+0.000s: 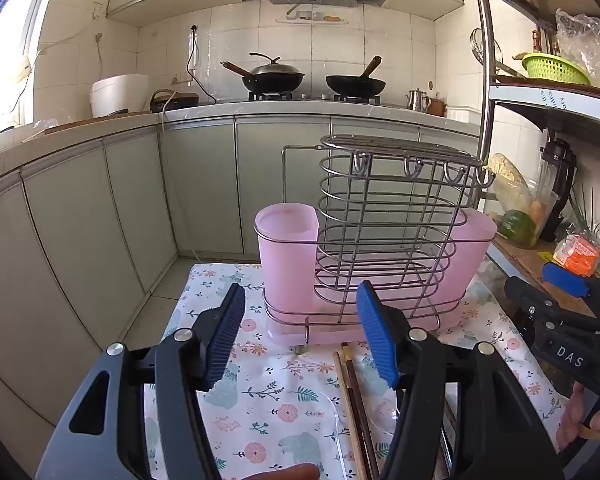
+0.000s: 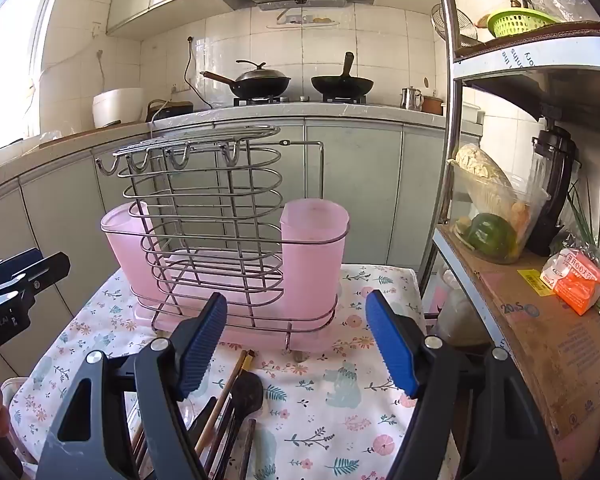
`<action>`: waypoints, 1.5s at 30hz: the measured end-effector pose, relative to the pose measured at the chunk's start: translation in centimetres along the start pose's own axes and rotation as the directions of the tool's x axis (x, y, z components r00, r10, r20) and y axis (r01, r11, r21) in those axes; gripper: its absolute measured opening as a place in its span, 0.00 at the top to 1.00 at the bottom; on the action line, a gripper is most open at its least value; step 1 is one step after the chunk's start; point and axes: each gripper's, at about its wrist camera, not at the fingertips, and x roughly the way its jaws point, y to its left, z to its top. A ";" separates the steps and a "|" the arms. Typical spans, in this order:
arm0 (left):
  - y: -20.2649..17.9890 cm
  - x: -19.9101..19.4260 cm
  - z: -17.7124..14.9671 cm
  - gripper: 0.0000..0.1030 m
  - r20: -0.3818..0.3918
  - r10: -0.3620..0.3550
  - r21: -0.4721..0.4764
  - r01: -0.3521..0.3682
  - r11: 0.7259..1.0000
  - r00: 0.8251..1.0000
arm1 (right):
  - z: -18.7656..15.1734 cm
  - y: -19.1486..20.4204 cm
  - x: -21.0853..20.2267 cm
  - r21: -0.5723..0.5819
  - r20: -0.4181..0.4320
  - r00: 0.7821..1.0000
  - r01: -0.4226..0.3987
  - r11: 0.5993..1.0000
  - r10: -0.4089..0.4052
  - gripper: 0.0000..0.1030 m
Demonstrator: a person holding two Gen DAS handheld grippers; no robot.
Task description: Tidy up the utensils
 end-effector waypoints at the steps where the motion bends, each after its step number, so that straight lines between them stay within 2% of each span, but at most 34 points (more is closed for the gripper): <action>1: 0.0 0.0 0.0 0.43 0.000 0.000 0.001 0.000 1.000 1.000 | 0.0 0.0 0.0 0.000 0.004 1.000 0.000 1.000 0.000 0.31; 29: -0.3 -0.3 1.1 0.43 0.007 0.004 -0.004 -0.004 1.000 1.000 | 0.0 0.0 -0.1 -0.002 0.002 1.000 0.000 1.000 0.000 0.31; 45: -0.1 -0.8 0.5 0.43 0.014 0.002 -0.003 -0.002 1.000 1.000 | -0.1 0.1 -0.1 -0.006 0.000 1.000 -0.001 1.000 0.001 0.31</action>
